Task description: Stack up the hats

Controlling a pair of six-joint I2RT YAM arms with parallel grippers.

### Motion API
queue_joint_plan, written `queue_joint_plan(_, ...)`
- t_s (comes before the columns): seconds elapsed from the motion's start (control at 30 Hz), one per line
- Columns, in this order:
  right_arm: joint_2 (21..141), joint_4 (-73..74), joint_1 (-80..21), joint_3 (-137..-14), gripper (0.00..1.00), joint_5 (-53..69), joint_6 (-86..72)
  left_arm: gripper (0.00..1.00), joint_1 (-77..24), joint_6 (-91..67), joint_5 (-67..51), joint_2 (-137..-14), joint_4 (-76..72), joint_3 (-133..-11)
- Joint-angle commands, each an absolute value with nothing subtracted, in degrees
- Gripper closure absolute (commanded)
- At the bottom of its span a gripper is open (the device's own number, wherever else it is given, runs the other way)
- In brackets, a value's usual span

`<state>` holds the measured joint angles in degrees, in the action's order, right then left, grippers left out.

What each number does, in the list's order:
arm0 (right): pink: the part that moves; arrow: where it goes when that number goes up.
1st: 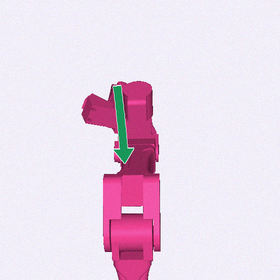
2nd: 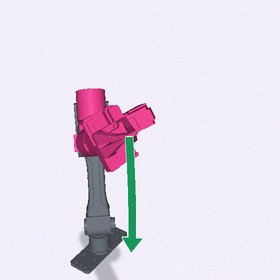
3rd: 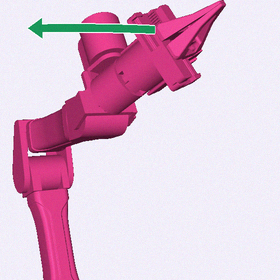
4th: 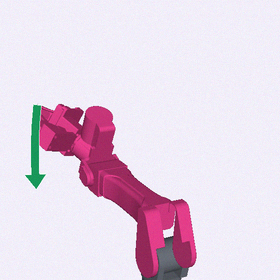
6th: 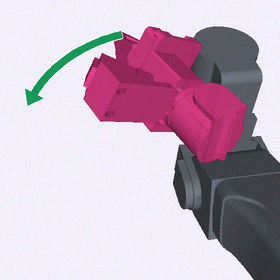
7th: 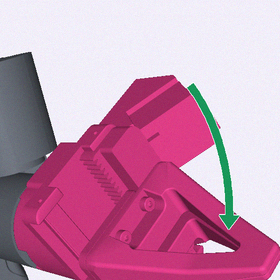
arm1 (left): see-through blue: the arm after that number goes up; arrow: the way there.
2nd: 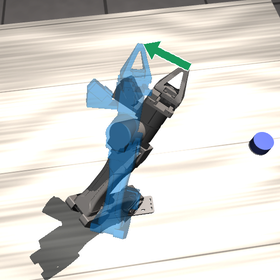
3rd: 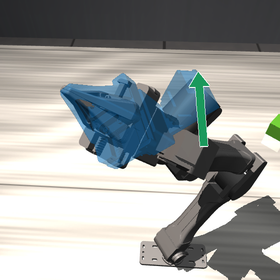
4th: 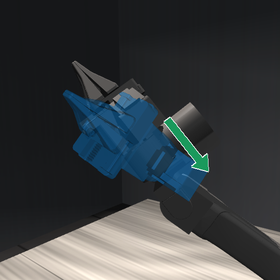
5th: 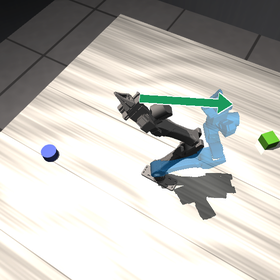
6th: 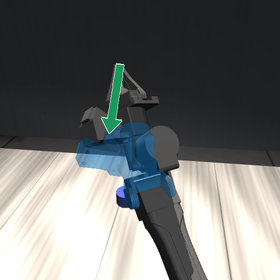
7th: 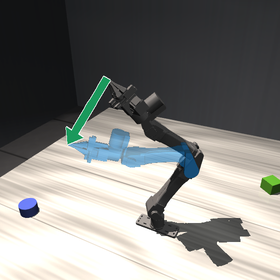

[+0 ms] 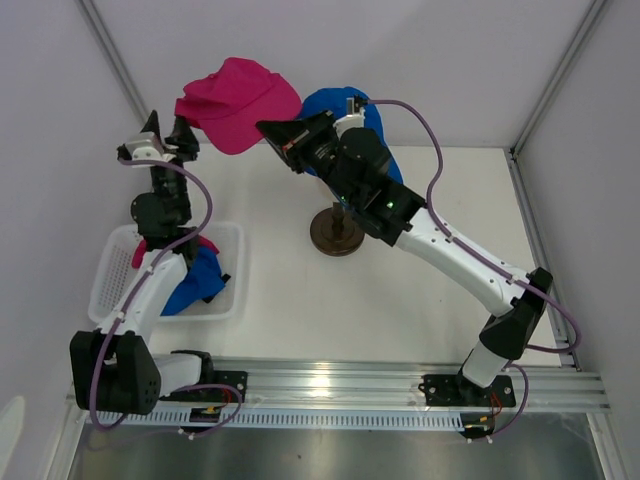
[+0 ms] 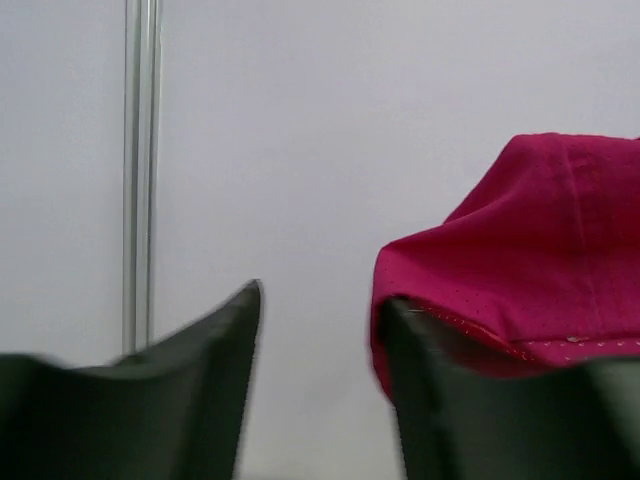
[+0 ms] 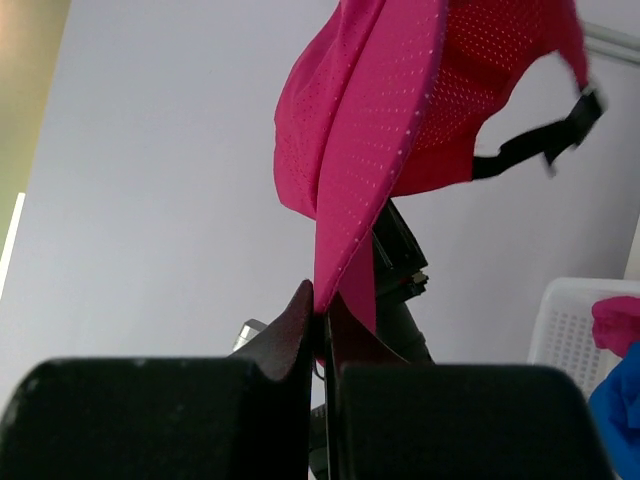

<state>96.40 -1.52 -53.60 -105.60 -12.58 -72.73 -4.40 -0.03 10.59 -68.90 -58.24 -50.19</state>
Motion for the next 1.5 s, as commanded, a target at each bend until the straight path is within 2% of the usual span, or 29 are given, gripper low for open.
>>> queue_joint_plan(0.0, 92.5, -3.5, -52.9, -104.9, 1.00, -12.5, -73.4, 0.55, -1.1, 2.6, 2.6, -67.7, -65.8, -50.8)
queue_joint_plan(0.17, 92.5, -4.4, -51.7, -104.7, 1.00, -10.9, -73.6, 0.99, -0.3, 6.4, -6.3, -65.8, -64.3, -50.2)
queue_joint_plan(0.3, 92.8, -4.7, -50.3, -105.5, 1.00, -9.9, -73.7, 0.99, 2.2, 3.9, -12.1, -64.0, -62.1, -49.0)
queue_joint_plan(0.33, 93.0, -5.2, -49.1, -105.7, 1.00, -9.6, -73.7, 0.95, 2.3, 2.0, -12.7, -63.5, -60.6, -48.9)
queue_joint_plan(0.37, 93.4, -5.4, -48.5, -107.0, 1.00, -8.9, -73.7, 0.48, 2.4, 1.7, -13.4, -62.3, -56.3, -48.9)
queue_joint_plan(0.47, 94.8, -4.7, -46.4, -112.4, 1.00, -8.0, -72.8, 0.01, 2.5, 0.4, -15.7, -60.9, -49.6, -49.4)
queue_joint_plan(0.57, 97.8, -4.0, -44.7, -117.7, 1.00, -6.1, -69.5, 0.01, 2.4, -2.7, -17.4, -58.5, -45.2, -48.3)
queue_joint_plan(0.6, 98.9, -2.1, -44.3, -122.9, 1.00, -4.1, -68.0, 0.00, 2.5, -3.8, -16.6, -58.0, -44.7, -46.9)
queue_joint_plan(0.7, 104.8, 8.5, -43.0, -136.5, 1.00, -1.2, -62.9, 0.01, 2.4, -7.5, -15.2, -56.3, -44.9, -44.5)
queue_joint_plan(0.77, 107.0, 12.1, -42.6, -140.1, 1.00, -0.7, -60.6, 0.01, 2.5, -7.9, -14.0, -55.5, -44.8, -43.7)
queue_joint_plan(1.03, 100.4, 15.5, -41.3, -126.8, 1.00, -2.9, -54.7, 0.00, 2.5, -7.5, -15.3, -55.2, -43.0, -43.6)
queue_joint_plan(1.2, 100.8, 17.3, -39.1, -126.6, 1.00, 3.4, -55.9, 0.00, 2.4, -9.4, -16.3, -55.4, -43.3, -43.2)
queue_joint_plan(1.47, 98.0, 20.3, -38.5, -123.2, 1.00, 2.6, -54.1, 0.01, 2.5, -10.7, -16.7, -55.3, -43.1, -40.9)
